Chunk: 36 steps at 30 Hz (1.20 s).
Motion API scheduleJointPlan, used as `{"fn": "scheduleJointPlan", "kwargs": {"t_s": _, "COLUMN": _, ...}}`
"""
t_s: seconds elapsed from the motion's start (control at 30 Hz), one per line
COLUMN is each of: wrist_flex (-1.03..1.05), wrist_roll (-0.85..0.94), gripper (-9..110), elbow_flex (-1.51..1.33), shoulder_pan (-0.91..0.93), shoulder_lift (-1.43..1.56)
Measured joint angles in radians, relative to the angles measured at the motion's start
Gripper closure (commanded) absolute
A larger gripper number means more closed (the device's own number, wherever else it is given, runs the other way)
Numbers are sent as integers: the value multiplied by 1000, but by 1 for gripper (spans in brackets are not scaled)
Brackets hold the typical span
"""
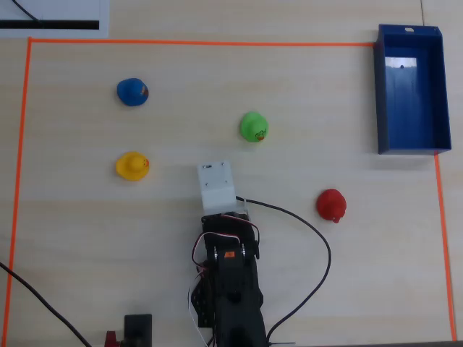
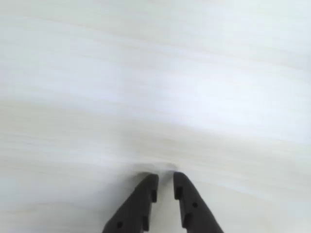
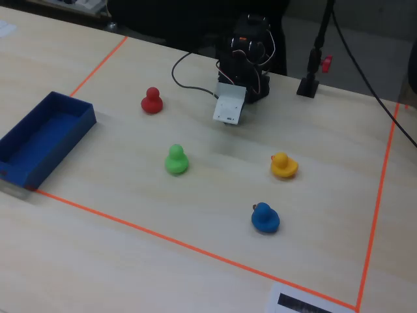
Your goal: Grasp green duck and put it into box.
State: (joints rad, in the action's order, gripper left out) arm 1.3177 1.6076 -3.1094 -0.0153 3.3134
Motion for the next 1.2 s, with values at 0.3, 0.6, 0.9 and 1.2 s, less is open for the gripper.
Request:
{"fn": "scheduleJointPlan", "kwargs": {"t_s": 0.3, "wrist_flex": -49, "wrist_roll": 21, "gripper": 79, "elbow_flex": 465, "shoulder_pan": 72, "shoulder_lift": -503}}
{"fn": "scheduleJointPlan", "kwargs": {"t_s": 0.6, "wrist_flex": -373, "wrist_roll": 172, "gripper": 65, "elbow_flex": 980, "shoulder_pan": 212, "shoulder_lift": -1134}}
{"fn": "scheduleJointPlan", "kwargs": {"t_s": 0.9, "wrist_flex": -738, "wrist_roll": 222, "gripper": 65, "elbow_flex": 1063, "shoulder_pan": 276, "shoulder_lift": -1546}}
{"fn": "scheduleJointPlan", "kwargs": {"t_s": 1.2, "wrist_flex": -842, "wrist_roll": 252, "gripper": 64, "elbow_flex": 1063, "shoulder_pan": 313, "shoulder_lift": -1686}}
